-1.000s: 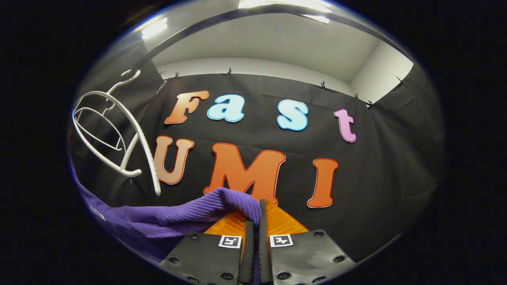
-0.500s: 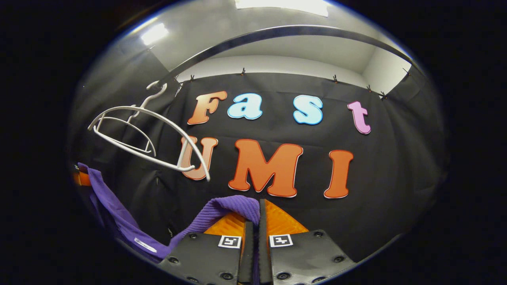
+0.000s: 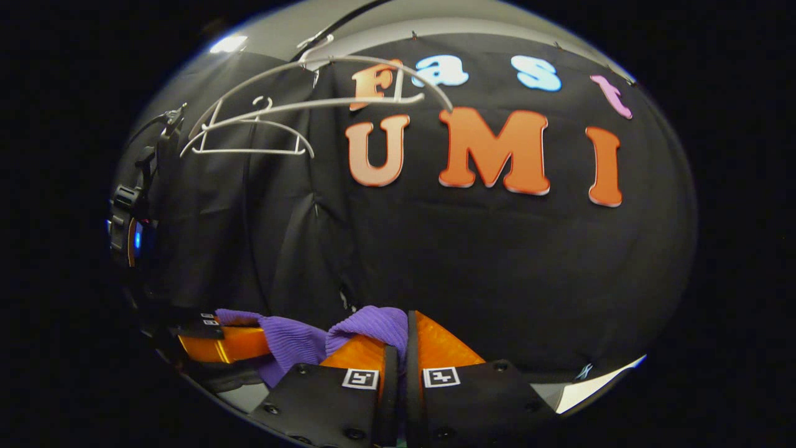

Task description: Grasp the clothes on the hanger with both hands and then place them into the laundry hamper below.

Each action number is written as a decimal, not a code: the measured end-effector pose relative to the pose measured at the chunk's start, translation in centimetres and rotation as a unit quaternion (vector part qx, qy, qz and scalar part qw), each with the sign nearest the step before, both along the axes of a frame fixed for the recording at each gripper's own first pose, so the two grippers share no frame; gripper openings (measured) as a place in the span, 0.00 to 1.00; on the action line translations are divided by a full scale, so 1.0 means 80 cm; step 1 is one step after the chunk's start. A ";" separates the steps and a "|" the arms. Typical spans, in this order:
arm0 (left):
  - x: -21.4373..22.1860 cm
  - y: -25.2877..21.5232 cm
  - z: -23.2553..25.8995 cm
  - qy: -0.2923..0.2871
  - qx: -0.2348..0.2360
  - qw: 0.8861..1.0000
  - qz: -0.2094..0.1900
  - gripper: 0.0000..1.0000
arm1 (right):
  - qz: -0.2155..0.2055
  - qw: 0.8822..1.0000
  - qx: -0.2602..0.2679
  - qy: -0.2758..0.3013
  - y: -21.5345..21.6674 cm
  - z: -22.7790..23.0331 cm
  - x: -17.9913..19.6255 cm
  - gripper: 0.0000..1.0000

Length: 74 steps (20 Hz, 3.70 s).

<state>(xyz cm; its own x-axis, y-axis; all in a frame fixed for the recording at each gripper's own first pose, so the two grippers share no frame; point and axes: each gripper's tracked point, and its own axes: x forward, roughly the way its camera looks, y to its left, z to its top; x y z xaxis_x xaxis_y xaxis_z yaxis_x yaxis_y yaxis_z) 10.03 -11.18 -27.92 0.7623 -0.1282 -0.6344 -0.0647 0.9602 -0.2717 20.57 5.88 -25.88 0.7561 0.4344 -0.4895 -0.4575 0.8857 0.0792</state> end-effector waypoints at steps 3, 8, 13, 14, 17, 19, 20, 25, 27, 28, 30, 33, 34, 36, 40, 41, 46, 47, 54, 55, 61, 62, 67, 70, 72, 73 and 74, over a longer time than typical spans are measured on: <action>-0.021 -0.027 -0.042 0.060 -0.033 0.998 0.001 0.09 | -0.027 0.995 -0.008 0.094 -0.006 -0.068 -0.030 0.13; -0.049 -0.022 -0.083 0.129 -0.033 0.991 0.018 0.09 | -0.063 0.984 -0.009 0.163 -0.023 -0.117 -0.051 0.13; -0.063 -0.008 -0.105 0.175 -0.001 0.984 0.032 0.50 | -0.070 0.978 -0.028 0.195 -0.031 -0.137 -0.057 0.55; -0.065 -0.001 -0.108 0.179 0.003 0.983 0.038 0.67 | -0.069 0.979 -0.033 0.191 -0.031 -0.136 -0.058 0.77; -0.069 0.004 -0.106 0.177 -0.020 0.982 0.063 0.98 | -0.060 0.982 -0.039 0.174 -0.028 -0.126 -0.056 0.92; -0.063 0.006 -0.095 0.158 -0.026 0.985 0.070 0.98 | -0.052 0.984 -0.040 0.167 -0.024 -0.121 -0.054 0.99; -0.060 0.006 -0.089 0.149 -0.023 0.986 0.071 0.93 | -0.051 0.984 -0.040 0.165 -0.023 -0.120 -0.055 0.99; -0.057 0.006 -0.077 0.127 -0.016 0.989 0.068 0.98 | -0.055 0.986 -0.030 0.157 -0.027 -0.112 -0.057 0.99; -0.052 0.008 -0.061 0.110 -0.011 0.992 0.068 0.98 | -0.058 0.988 -0.026 0.141 -0.029 -0.098 -0.052 0.99; -0.049 0.009 -0.047 0.094 -0.008 0.993 0.067 0.98 | -0.060 0.990 -0.023 0.127 -0.031 -0.086 -0.048 0.99; -0.034 0.014 -0.015 0.054 0.006 0.996 0.067 0.98 | -0.064 0.993 -0.005 0.101 -0.031 -0.048 -0.041 0.98; -0.011 0.036 0.054 -0.024 0.044 0.996 0.081 0.97 | -0.068 0.997 0.009 0.046 -0.039 0.010 -0.025 0.98; -0.003 0.045 0.086 -0.055 0.052 0.993 0.090 0.97 | -0.071 0.997 0.013 0.025 -0.045 0.033 -0.017 0.98; 0.016 0.061 0.156 -0.133 0.071 0.983 0.110 0.97 | -0.082 0.996 0.035 -0.016 -0.048 0.082 -0.004 0.98; 0.021 0.078 0.258 -0.238 0.087 0.960 0.122 0.92 | -0.097 0.987 0.084 -0.097 -0.060 0.184 0.016 1.00; 0.016 0.076 0.267 -0.249 0.088 0.956 0.127 0.91 | -0.097 0.985 0.087 -0.112 -0.063 0.201 0.017 0.98; -0.007 0.105 0.352 -0.299 0.153 0.921 0.197 0.90 | -0.082 0.978 0.096 -0.169 -0.071 0.268 0.010 0.99; -0.015 0.107 0.358 -0.306 0.164 0.915 0.205 0.90 | -0.077 0.976 0.098 -0.178 -0.071 0.278 0.007 0.99; -0.056 0.094 0.369 -0.307 0.190 0.904 0.229 0.92 | -0.042 0.972 0.127 -0.195 -0.069 0.304 -0.009 0.89; -0.063 0.091 0.367 -0.305 0.189 0.904 0.233 0.92 | -0.038 0.972 0.129 -0.194 -0.071 0.303 -0.010 0.89; -0.089 0.083 0.358 -0.296 0.217 0.896 0.249 0.91 | -0.023 0.975 0.112 -0.190 -0.087 0.292 -0.016 0.98; -0.090 0.081 0.356 -0.290 0.220 0.898 0.249 0.95 | -0.021 0.975 0.113 -0.188 -0.087 0.292 -0.018 1.00; -0.100 0.071 0.352 -0.283 0.224 0.899 0.248 0.91 | -0.002 0.977 0.110 -0.184 -0.082 0.283 -0.027 0.98; -0.103 0.066 0.361 -0.290 0.237 0.895 0.243 0.95 | 0.005 0.976 0.112 -0.184 -0.075 0.284 -0.031 1.00; -0.099 0.065 0.364 -0.292 0.241 0.894 0.239 0.91 | 0.007 0.976 0.113 -0.184 -0.072 0.285 -0.031 1.00; -0.098 0.062 0.366 -0.294 0.240 0.894 0.236 0.91 | 0.006 0.976 0.115 -0.185 -0.072 0.286 -0.030 0.98; -0.095 0.060 0.368 -0.297 0.241 0.894 0.232 0.92 | 0.005 0.975 0.117 -0.187 -0.071 0.288 -0.030 0.98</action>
<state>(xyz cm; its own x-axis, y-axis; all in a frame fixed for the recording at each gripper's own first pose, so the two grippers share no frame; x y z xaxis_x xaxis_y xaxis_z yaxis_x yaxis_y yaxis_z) 2.42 -6.41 1.54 0.8832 0.4691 0.0040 -0.4687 0.8821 0.0474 18.18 0.19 -2.87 0.8582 0.5089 -0.0675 -0.5012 0.8590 0.1044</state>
